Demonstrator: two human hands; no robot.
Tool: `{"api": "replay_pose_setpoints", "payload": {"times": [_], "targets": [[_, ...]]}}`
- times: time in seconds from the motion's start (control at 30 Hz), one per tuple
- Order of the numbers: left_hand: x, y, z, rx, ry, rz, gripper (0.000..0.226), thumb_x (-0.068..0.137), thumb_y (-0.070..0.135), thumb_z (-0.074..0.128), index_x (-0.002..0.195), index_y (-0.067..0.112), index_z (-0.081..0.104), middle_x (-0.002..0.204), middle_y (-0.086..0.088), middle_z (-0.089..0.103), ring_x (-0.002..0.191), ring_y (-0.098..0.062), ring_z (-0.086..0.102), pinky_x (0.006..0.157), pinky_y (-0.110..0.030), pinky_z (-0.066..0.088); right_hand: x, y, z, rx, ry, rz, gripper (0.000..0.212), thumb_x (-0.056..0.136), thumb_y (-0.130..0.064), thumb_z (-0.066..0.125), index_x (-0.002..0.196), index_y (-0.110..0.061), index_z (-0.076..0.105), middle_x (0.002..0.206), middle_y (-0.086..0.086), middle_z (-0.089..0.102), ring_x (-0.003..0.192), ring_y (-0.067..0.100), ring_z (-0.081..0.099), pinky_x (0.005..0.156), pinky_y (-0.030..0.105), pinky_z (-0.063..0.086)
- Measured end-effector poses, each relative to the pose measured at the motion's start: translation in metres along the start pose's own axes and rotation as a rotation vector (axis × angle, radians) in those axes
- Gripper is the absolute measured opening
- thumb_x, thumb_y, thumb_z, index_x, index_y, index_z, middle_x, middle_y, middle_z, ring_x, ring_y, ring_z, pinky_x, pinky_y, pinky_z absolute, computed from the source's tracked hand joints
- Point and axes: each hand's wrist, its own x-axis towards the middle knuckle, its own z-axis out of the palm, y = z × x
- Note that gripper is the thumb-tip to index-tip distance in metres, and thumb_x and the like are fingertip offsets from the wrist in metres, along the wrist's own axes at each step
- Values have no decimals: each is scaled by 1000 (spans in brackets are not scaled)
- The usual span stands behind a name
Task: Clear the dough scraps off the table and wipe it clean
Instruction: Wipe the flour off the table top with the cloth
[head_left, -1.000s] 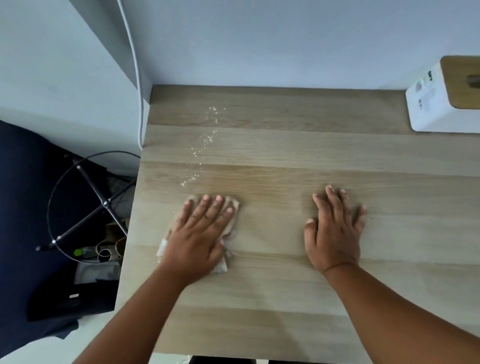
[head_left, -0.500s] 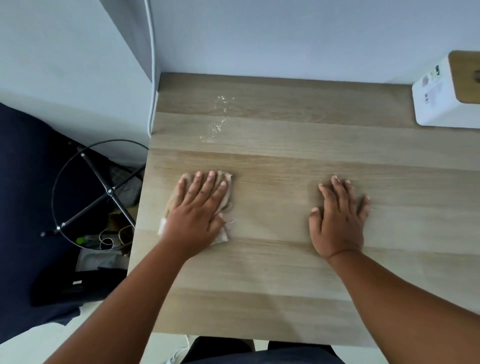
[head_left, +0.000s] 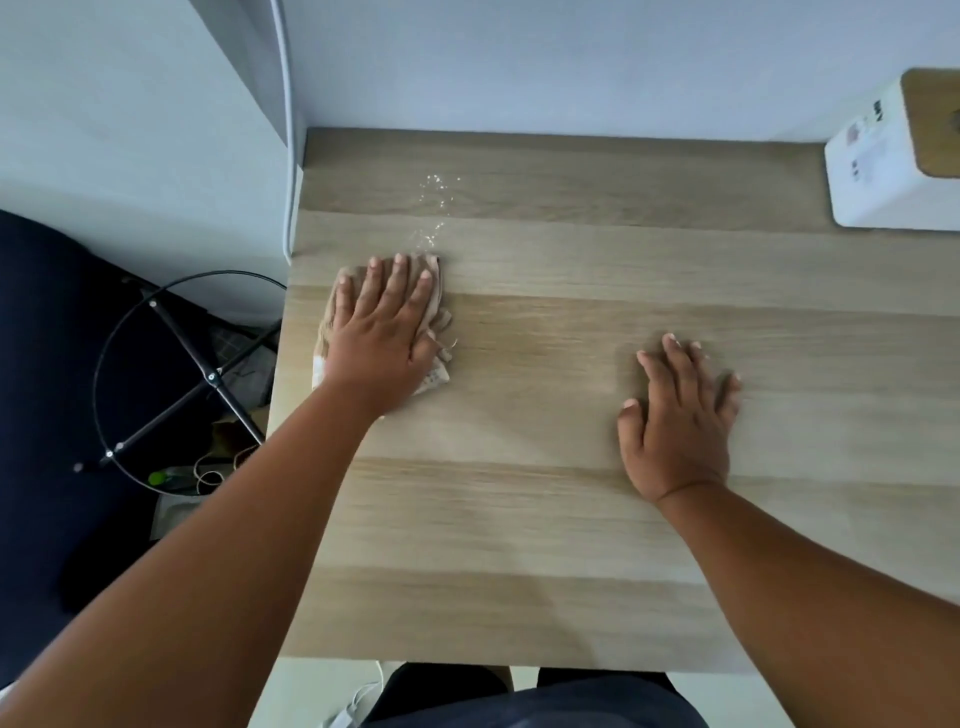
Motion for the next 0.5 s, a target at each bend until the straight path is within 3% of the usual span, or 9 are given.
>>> {"api": "replay_pose_setpoints", "payload": {"times": [0.1,0.2,0.4,0.5], "targets": [[-37,-9,7,18,26,85,71,100,49,28,165,25,12,174,-3,5,160,-24,-5,129,-53,1,0,1,1,-5,8,-3,60,89,-37,42,146,-23,47,165,4,32,157,29,20,123,67,8],[-48,-26,4,-9,42,30,76,95,50,34,164,24,19,173,-3,10,160,-22,0,129,-52,4,-1,1,1,-4,5,-6,59,89,-38,43,145,-23,48,166,4,31,157,29,19,123,67,7],[33,-13,-12,-50,29,-246,81,88,48,27,165,30,7,174,-4,1,160,-26,-6,128,-54,-3,0,2,3,-11,1,-8,59,89,-39,44,146,-22,49,167,4,30,158,28,18,123,67,5],[68,8,-18,-30,-1,-124,78,91,47,26,165,32,5,174,-2,-1,160,-27,-7,127,-57,-2,0,2,3,-12,-3,-9,60,89,-39,43,146,-22,49,167,4,30,158,28,17,123,67,5]]}}
